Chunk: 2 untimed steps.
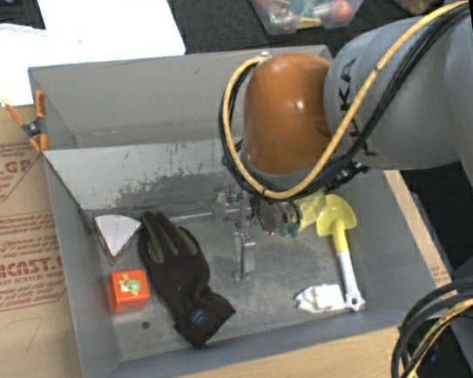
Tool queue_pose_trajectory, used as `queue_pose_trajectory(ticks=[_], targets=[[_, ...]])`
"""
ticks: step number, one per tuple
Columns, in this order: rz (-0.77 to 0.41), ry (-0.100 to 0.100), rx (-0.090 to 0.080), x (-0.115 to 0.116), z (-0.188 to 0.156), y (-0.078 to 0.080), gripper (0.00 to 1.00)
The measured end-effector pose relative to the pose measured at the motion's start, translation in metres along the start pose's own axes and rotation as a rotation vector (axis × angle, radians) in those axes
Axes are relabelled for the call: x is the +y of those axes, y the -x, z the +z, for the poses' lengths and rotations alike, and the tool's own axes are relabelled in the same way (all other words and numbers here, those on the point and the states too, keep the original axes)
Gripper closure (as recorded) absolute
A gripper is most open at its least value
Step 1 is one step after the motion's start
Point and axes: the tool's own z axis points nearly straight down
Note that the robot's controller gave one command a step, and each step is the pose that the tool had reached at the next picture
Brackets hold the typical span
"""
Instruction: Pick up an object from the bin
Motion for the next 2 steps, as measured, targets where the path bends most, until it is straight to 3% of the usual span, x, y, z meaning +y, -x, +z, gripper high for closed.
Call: queue_pose_trajectory(ticks=[1, 2], targets=[[0.001, 0.0, -0.008, -0.001, -0.005, 0.002, 0.0], [-0.114, 0.0, -0.008, 0.051, 0.049, 0.0, 0.0]])
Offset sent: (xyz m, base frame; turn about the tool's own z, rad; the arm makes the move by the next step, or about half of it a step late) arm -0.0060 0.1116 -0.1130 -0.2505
